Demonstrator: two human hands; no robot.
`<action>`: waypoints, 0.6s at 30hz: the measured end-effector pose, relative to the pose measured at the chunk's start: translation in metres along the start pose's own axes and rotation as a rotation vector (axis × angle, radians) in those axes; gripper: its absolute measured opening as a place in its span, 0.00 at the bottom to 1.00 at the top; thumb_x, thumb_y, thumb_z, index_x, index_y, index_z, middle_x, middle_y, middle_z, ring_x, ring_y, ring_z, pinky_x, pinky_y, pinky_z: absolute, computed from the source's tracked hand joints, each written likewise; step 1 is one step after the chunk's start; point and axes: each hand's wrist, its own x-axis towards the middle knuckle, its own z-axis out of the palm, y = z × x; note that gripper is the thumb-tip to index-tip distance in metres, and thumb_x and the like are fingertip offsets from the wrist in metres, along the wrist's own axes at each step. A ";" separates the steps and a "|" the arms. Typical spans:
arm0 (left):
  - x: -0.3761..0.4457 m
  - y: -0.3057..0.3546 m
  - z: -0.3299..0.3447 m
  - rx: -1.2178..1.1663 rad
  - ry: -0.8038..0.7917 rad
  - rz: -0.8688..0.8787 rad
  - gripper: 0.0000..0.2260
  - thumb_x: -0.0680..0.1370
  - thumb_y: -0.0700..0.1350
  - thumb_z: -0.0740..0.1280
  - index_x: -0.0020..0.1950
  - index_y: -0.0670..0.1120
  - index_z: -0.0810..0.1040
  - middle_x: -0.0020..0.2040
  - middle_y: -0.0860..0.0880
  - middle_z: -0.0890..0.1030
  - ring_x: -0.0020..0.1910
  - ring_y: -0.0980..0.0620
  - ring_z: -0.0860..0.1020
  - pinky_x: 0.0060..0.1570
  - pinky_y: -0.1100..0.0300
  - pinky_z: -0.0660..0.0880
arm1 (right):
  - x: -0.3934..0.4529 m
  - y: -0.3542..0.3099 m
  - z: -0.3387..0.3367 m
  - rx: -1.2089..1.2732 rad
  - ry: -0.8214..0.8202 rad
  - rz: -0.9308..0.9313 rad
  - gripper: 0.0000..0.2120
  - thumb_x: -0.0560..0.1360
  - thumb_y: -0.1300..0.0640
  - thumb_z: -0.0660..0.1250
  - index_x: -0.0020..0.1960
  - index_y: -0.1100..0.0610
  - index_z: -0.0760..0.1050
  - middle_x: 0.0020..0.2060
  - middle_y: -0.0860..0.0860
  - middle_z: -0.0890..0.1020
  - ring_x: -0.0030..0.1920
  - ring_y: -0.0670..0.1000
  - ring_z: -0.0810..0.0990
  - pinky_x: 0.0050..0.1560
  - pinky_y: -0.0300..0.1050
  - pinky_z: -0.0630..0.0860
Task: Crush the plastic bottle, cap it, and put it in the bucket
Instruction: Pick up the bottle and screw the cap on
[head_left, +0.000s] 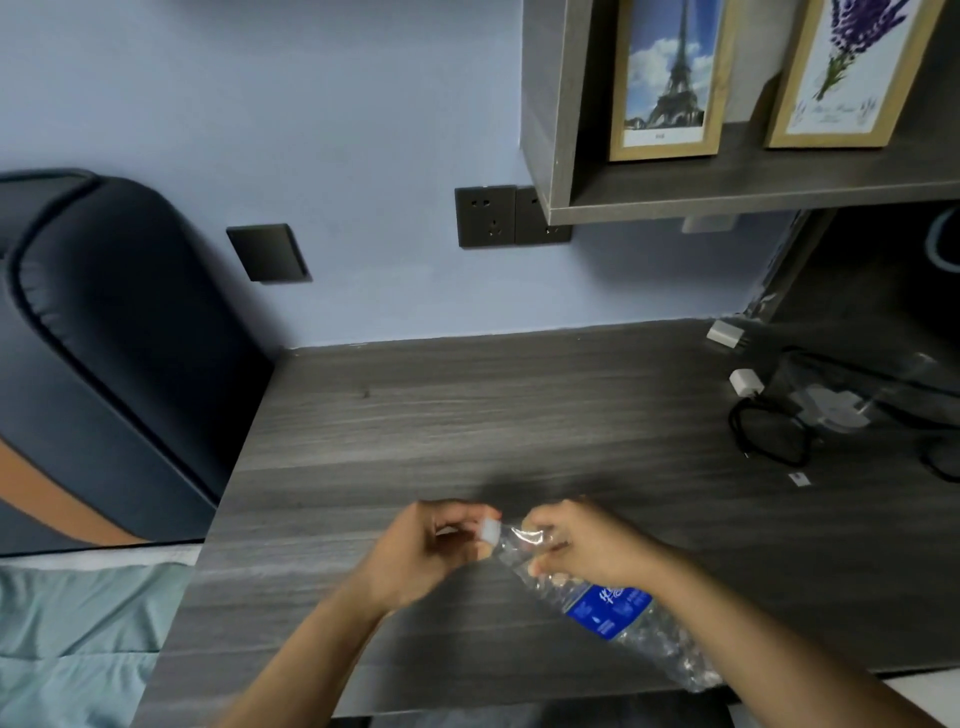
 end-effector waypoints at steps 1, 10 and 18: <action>0.000 0.000 0.000 -0.018 -0.005 -0.010 0.13 0.70 0.33 0.70 0.53 0.43 0.80 0.46 0.52 0.83 0.47 0.62 0.80 0.51 0.71 0.75 | -0.001 0.001 -0.001 0.064 -0.026 0.007 0.11 0.69 0.63 0.72 0.39 0.49 0.74 0.39 0.58 0.83 0.36 0.48 0.77 0.36 0.42 0.71; 0.003 0.003 0.008 -0.109 0.032 -0.199 0.10 0.73 0.39 0.69 0.52 0.36 0.79 0.43 0.41 0.80 0.40 0.51 0.77 0.43 0.63 0.76 | -0.004 0.000 0.001 -0.258 0.181 -0.035 0.09 0.69 0.56 0.71 0.49 0.53 0.77 0.40 0.54 0.86 0.42 0.52 0.82 0.39 0.36 0.65; -0.007 0.009 0.005 0.180 0.030 0.031 0.08 0.74 0.41 0.67 0.51 0.40 0.80 0.47 0.40 0.82 0.48 0.46 0.79 0.53 0.52 0.74 | -0.003 0.000 -0.005 -0.127 0.108 -0.044 0.11 0.68 0.57 0.74 0.49 0.55 0.79 0.27 0.43 0.75 0.28 0.41 0.71 0.28 0.29 0.64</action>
